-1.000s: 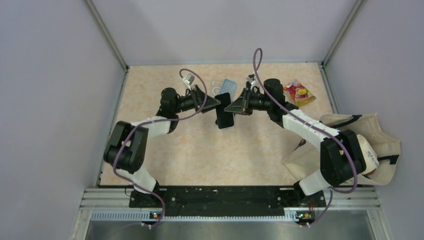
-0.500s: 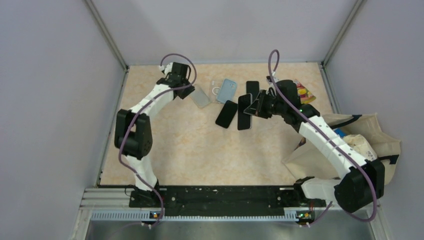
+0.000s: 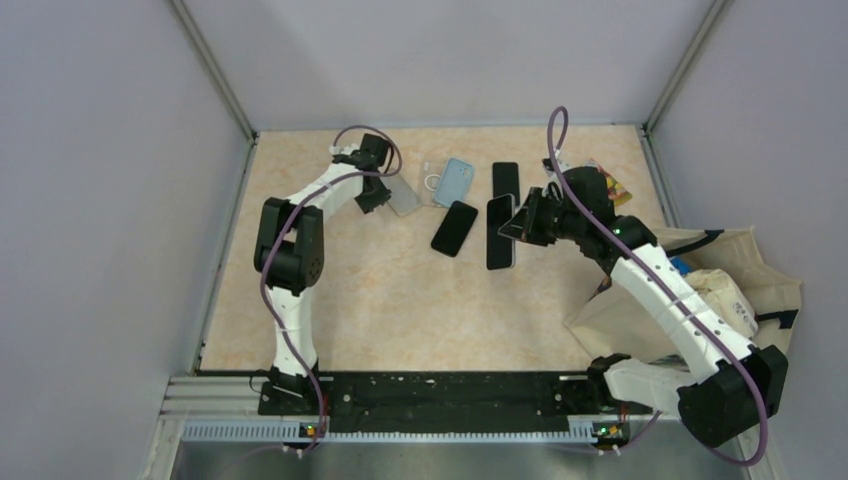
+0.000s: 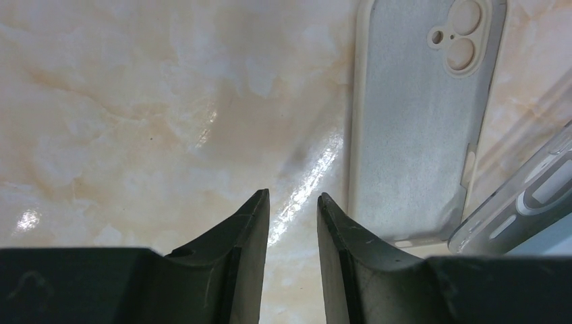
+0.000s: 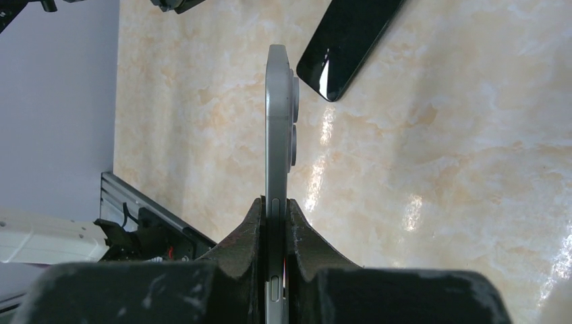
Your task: Put the phone into the phone case
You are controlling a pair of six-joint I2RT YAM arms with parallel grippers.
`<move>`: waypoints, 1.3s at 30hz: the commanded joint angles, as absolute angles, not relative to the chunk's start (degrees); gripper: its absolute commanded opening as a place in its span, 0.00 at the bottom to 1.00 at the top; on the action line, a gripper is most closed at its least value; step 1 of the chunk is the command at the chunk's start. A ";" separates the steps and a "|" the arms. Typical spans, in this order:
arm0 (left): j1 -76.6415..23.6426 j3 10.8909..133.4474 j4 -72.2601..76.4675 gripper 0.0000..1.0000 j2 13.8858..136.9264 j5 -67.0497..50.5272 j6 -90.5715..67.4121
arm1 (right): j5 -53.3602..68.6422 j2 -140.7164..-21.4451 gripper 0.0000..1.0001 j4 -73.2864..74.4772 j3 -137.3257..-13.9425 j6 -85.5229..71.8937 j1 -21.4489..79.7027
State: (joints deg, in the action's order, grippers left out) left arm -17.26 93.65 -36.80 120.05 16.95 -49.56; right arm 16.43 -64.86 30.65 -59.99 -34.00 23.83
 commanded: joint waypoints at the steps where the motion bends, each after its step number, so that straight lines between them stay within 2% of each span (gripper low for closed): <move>1: -17.39 94.76 -33.76 0.38 119.84 16.77 -49.18 | 16.42 -62.49 0.00 28.46 -60.35 -33.08 23.49; 10: -17.83 97.00 -31.31 0.42 121.89 16.56 -49.46 | 16.77 -63.26 0.00 28.47 -60.40 -32.47 23.47; 18: -18.95 104.35 -34.34 0.42 127.34 18.69 -50.57 | 16.29 -63.10 0.00 29.83 -60.62 -31.45 23.47; 25: -19.91 107.97 -40.27 0.38 129.52 25.00 -52.70 | 16.25 -63.34 0.00 30.54 -60.65 -30.52 23.40; 31: -19.97 108.86 -41.36 0.34 131.36 24.68 -53.08 | 16.39 -63.40 0.00 31.01 -61.08 -30.06 23.45; 36: -20.04 109.06 -40.95 0.22 132.34 23.45 -52.59 | 16.61 -63.75 0.00 31.35 -61.37 -29.88 23.46; 39: -20.00 108.98 -40.93 0.09 132.40 23.57 -51.75 | 16.77 -63.97 0.00 31.63 -61.85 -29.71 23.48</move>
